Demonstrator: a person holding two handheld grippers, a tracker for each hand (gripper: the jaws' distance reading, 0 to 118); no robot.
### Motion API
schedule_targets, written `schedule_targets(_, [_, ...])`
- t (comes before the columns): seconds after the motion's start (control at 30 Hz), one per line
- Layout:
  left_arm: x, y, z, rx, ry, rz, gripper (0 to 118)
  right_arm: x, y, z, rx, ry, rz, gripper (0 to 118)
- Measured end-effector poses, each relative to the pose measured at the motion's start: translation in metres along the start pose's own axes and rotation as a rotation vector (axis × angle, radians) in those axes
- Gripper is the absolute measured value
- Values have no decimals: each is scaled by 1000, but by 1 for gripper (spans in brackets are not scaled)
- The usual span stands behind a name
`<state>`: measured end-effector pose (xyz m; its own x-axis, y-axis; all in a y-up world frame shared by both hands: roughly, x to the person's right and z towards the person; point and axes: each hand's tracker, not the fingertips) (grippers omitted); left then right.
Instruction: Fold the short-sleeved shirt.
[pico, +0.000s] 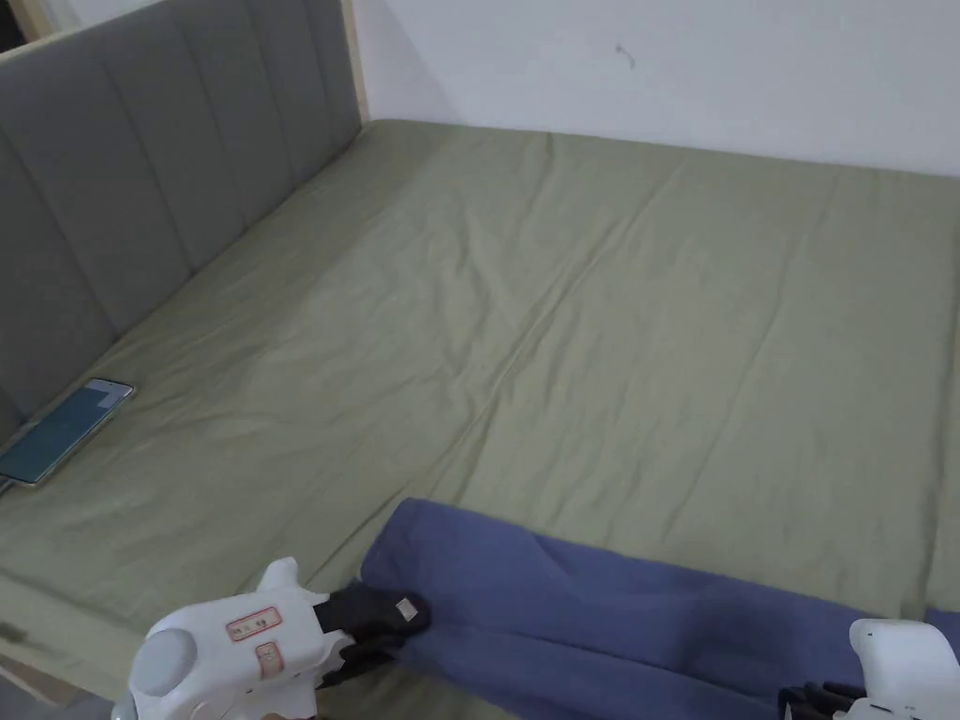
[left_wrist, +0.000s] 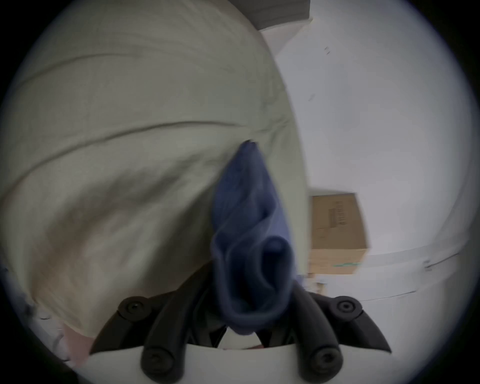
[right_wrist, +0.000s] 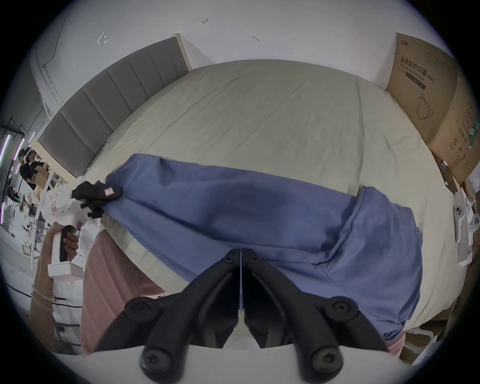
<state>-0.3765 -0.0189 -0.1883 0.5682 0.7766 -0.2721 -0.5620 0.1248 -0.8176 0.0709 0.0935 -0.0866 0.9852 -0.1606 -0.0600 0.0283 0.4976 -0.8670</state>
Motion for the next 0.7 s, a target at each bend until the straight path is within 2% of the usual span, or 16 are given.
schedule_targets(0.1, [16,3,8,-1,-43,-24,10,5,-3,6,5,-3,-16,2])
schedule_targets(0.23, [78,-3,20,37,78,-279,10,22,-7,13,16,-13,-80,2])
schedule_targets(0.37, [171,-33,19,27,80,-589,10,45,-20,26,40,-29,-160,2])
schedule_targets(0.53, [271,-117,-29,-136,-11,-964,10,80,-46,41,55,-66,-282,2])
schedule_targets(0.6, [287,-152,-57,-218,-54,-1053,10,94,-56,46,59,-90,-340,2])
schedule_targets(0.7, [287,-201,-105,-385,-31,-1157,13,117,-76,57,65,-101,-450,2])
